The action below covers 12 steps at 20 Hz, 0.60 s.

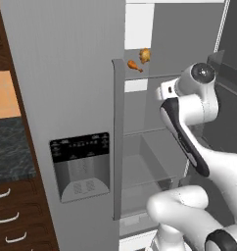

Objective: Place one lemon wedge and one chicken drumstick in each tupperware on the nearby counter, to pack two identical lunches.

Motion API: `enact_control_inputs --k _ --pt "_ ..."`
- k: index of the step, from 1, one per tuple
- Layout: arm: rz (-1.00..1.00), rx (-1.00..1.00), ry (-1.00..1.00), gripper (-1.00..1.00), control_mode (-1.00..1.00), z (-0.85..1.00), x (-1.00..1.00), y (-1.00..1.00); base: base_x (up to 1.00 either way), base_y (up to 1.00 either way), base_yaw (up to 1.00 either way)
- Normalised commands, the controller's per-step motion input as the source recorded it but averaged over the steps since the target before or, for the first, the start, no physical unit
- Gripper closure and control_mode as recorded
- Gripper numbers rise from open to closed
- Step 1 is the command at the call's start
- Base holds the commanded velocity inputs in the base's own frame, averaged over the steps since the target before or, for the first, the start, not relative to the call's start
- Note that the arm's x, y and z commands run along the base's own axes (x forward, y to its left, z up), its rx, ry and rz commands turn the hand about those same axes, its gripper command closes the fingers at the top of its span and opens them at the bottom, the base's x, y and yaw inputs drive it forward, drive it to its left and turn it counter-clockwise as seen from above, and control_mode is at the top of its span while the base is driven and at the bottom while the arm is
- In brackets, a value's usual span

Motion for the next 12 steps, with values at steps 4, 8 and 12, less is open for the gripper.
enact_control_inputs --k 4,8,12 --pt "0.1 0.0 0.0 1.0 -1.0 -0.67 -1.0 0.06 0.0 0.0 0.0" --pt "0.04 0.0 0.0 1.0 1.0 -0.2 -0.25 0.04 -0.75 0.21 0.1" --pt "0.0 0.0 0.0 1.0 1.0 0.0 0.0 0.0 -1.0 0.72 0.07"
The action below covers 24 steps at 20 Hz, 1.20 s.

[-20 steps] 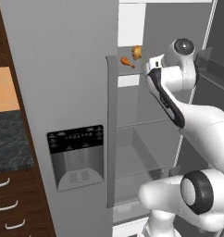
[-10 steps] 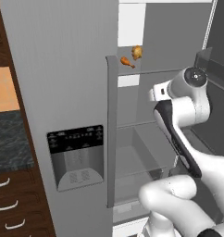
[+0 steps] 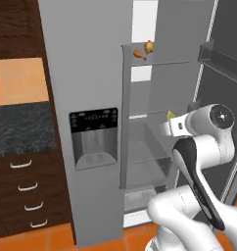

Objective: Place one lemon wedge and one chicken drumstick in each tupperware on the nearby counter, to pack two identical lunches.

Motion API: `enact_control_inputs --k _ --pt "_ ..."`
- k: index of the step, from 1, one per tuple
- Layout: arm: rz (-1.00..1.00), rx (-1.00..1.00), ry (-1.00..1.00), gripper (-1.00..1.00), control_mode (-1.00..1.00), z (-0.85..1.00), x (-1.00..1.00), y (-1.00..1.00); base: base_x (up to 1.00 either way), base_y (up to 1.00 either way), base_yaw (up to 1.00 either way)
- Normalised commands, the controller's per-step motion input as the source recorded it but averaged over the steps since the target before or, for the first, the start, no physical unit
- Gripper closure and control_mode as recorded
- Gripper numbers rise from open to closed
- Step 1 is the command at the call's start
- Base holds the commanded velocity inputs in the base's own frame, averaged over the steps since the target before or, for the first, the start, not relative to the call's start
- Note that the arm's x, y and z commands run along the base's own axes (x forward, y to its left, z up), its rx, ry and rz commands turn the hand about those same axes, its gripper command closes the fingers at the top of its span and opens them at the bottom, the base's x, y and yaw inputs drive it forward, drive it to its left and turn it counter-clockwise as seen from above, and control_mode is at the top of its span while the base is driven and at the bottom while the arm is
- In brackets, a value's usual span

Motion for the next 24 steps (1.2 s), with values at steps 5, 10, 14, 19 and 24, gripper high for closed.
enact_control_inputs --k 5,10,14,19,24 --pt "0.0 0.0 0.0 1.0 1.0 0.0 0.0 0.0 -0.51 1.0 0.01" --pt "0.0 0.0 0.0 1.0 1.0 0.0 0.0 0.0 -0.03 1.0 0.0" --pt "0.0 0.0 0.0 1.0 1.0 0.0 0.0 0.0 0.19 1.0 0.0" --pt "0.0 0.0 0.0 1.0 1.0 0.0 0.0 0.0 0.41 1.0 0.0" --pt "0.0 0.0 0.0 1.0 1.0 0.0 0.0 0.0 0.76 1.0 0.0"
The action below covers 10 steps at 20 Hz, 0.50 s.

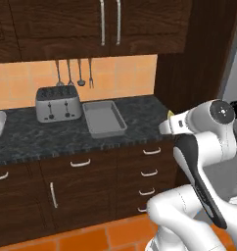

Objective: Place one lemon wedge and one chicken drumstick in each tupperware on the nearby counter, to pack two identical lunches.

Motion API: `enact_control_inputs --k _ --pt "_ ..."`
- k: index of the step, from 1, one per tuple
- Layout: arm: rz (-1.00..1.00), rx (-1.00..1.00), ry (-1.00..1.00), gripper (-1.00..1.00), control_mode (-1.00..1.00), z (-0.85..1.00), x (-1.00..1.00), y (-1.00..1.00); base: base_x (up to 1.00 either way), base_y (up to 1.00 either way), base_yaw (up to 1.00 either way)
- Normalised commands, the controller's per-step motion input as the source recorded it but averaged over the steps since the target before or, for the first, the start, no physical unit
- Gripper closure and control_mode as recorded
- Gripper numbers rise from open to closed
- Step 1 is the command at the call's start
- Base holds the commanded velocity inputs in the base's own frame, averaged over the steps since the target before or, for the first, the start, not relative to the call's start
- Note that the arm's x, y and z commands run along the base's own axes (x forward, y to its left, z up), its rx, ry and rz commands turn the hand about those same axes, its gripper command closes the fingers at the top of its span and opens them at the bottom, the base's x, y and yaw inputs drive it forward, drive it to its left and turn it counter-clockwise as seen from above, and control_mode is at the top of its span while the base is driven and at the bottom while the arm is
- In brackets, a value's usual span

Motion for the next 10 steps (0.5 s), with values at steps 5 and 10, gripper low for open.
enact_control_inputs --k 5,10 --pt "0.0 0.0 0.0 1.0 1.0 0.0 0.0 0.0 0.94 0.76 -0.04" --pt "0.0 0.0 0.0 1.0 1.0 0.0 0.0 0.0 0.9 0.56 -0.05"
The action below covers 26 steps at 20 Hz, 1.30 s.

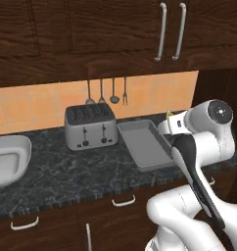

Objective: Place one lemon wedge and one chicken drumstick in each tupperware on the nearby counter, to pack two identical lunches.

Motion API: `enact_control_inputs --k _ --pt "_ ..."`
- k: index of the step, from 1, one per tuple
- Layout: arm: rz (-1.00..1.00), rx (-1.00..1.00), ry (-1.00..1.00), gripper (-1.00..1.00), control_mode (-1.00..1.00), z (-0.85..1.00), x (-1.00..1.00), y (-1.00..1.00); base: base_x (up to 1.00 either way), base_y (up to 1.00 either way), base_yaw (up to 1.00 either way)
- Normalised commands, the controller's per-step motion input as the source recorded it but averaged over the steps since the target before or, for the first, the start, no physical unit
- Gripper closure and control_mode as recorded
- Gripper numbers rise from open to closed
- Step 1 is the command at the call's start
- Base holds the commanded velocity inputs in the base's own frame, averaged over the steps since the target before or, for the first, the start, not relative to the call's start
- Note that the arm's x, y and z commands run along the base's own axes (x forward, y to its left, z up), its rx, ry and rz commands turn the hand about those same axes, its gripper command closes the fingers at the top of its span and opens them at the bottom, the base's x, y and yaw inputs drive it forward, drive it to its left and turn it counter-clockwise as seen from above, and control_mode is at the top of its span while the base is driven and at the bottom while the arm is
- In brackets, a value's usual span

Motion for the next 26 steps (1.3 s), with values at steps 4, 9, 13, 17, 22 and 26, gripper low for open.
enact_control_inputs --k 4,9,13,17,22,26 --pt "0.0 0.0 0.09 1.0 -1.0 -0.36 0.37 0.13 0.37 0.26 -0.01" --pt "0.0 0.0 0.3 1.0 -1.0 -0.95 0.56 -0.11 0.0 0.0 0.0" --pt "0.0 0.0 0.29 1.0 -1.0 -0.92 0.58 -0.15 0.0 0.0 0.0" --pt "0.01 0.0 0.31 1.0 -1.0 -0.74 0.47 -0.2 0.0 0.0 0.0" --pt "0.01 0.0 0.18 1.0 -1.0 -0.52 0.52 -0.13 0.0 0.0 0.0" --pt "0.01 0.0 0.03 1.0 -1.0 -0.41 0.65 -0.05 0.0 0.0 0.0"
